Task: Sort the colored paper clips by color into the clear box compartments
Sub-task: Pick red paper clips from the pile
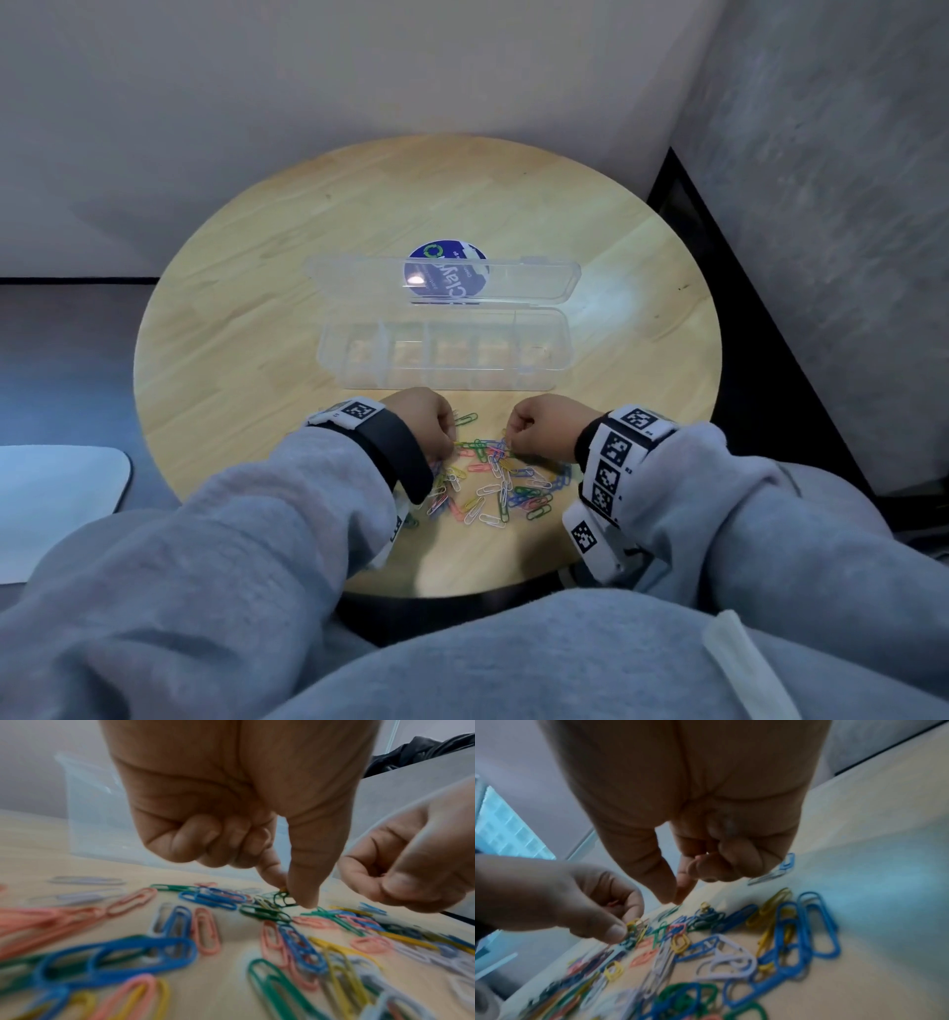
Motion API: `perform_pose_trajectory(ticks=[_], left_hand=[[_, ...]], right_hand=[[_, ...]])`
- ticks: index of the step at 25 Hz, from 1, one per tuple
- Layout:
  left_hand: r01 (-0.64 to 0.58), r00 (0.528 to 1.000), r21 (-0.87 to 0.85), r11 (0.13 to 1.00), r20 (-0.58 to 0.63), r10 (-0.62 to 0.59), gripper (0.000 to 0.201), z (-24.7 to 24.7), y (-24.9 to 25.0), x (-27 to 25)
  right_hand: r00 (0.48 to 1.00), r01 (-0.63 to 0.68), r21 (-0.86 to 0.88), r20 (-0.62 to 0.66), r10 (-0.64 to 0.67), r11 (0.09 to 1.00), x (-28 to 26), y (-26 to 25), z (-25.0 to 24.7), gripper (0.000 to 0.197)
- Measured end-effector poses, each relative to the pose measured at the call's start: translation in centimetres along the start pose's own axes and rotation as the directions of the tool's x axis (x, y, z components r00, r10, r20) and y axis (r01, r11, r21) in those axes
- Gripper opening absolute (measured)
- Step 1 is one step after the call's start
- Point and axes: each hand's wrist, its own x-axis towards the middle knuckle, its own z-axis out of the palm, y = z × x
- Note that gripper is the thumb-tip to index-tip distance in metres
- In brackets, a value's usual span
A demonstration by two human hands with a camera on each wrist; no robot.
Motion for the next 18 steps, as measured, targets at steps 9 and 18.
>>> perform_pose_trajectory(ticks=[9, 18], left_hand=[[-0.022, 0.995, 0.009, 1.000, -0.096, 0.023, 0.018, 0.1, 0.1, 0.3], [-0.087, 0.996, 0.138, 0.987, 0.004, 0.087, 0.012, 0.7, 1.4, 0.1]], right_hand=[[0.996, 0.069, -0.315, -0.024, -0.081, 0.946, 0.2, -1.7, 1.4, 0.008], [0.993, 0.102, -0.267, -0.036, -0.116, 0.958, -0.2, -1.2, 1.2, 0.008]])
